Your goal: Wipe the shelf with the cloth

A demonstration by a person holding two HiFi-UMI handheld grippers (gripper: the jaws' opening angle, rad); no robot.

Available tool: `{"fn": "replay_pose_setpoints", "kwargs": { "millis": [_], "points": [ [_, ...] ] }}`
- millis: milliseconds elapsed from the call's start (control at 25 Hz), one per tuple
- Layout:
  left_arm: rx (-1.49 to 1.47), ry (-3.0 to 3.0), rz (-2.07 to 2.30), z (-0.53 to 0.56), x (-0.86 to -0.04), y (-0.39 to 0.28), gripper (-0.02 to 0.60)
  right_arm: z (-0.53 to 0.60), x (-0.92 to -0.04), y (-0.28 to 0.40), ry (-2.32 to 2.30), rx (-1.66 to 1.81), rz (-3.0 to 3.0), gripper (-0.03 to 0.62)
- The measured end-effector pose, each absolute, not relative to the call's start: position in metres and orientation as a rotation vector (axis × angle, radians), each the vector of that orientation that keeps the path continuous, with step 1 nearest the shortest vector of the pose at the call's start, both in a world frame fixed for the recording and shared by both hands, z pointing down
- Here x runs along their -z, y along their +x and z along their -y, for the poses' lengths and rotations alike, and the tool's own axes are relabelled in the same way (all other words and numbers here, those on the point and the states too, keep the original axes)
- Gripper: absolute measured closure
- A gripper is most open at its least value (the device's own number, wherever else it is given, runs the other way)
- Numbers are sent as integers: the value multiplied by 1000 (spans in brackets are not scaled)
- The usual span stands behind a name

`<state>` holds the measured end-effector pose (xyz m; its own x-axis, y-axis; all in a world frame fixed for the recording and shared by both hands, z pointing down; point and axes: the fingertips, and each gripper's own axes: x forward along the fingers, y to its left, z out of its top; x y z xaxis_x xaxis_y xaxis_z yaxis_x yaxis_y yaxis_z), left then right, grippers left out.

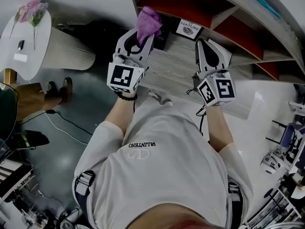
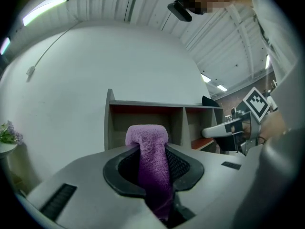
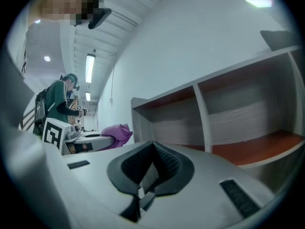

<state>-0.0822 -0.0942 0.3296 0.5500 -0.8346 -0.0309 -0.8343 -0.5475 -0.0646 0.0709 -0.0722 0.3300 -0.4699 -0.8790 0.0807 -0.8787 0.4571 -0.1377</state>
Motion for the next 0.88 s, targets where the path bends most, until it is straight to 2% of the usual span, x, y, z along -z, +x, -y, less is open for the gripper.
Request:
{"fn": "replay_pose_setpoints", "kwargs": {
  "millis": [440, 880],
  "points": [
    [42, -2758, -1453, 182, -368, -98, 492, 143, -352, 34, -1691, 263, -2670, 595],
    [75, -2734, -1475, 221, -377, -95, 492, 183, -362, 25, -1698, 284, -2671, 595]
  ]
}}
